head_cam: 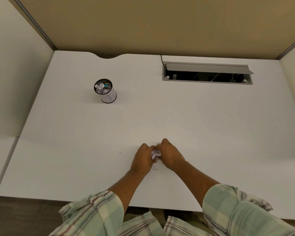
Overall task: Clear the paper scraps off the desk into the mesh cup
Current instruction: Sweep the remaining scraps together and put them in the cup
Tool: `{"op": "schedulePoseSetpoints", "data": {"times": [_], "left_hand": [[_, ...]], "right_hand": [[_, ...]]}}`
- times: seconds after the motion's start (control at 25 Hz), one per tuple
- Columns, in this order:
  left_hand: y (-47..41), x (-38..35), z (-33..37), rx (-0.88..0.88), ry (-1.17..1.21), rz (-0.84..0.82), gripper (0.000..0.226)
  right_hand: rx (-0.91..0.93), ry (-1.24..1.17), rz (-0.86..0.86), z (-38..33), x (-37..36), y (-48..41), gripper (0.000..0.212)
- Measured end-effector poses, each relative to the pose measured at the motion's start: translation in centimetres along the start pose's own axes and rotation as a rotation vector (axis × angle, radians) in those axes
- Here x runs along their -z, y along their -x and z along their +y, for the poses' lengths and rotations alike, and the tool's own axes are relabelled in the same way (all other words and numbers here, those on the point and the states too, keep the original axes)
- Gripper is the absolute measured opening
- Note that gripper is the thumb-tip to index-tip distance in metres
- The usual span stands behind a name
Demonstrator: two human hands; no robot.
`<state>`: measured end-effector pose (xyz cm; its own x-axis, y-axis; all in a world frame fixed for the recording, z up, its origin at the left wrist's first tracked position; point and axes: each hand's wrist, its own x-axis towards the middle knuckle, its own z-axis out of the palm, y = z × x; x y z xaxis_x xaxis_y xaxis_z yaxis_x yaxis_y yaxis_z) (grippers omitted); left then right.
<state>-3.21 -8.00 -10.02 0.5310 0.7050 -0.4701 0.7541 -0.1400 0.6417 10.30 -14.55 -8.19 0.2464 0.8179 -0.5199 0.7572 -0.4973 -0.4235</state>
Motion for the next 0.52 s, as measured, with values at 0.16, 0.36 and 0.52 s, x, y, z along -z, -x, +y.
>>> {"op": "schedulePoseSetpoints", "data": {"times": [0.16, 0.36, 0.52], "left_hand": [[-0.1, 0.2, -0.1, -0.039, -0.001, 0.035, 0.014], [-0.7, 2.6, -0.2, 0.074, 0.154, -0.004, 0.016], [-0.8, 5.4, 0.2, 0.122, 0.316, 0.047, 0.007]], "right_hand": [[-0.056, -0.077, 0.015, -0.1, -0.2, -0.2, 0.017], [-0.182, -0.292, 0.077, 0.2, 0.9, -0.1, 0.009], [-0.227, -0.483, 0.125, -0.5, 2.9, -0.1, 0.003]]}}
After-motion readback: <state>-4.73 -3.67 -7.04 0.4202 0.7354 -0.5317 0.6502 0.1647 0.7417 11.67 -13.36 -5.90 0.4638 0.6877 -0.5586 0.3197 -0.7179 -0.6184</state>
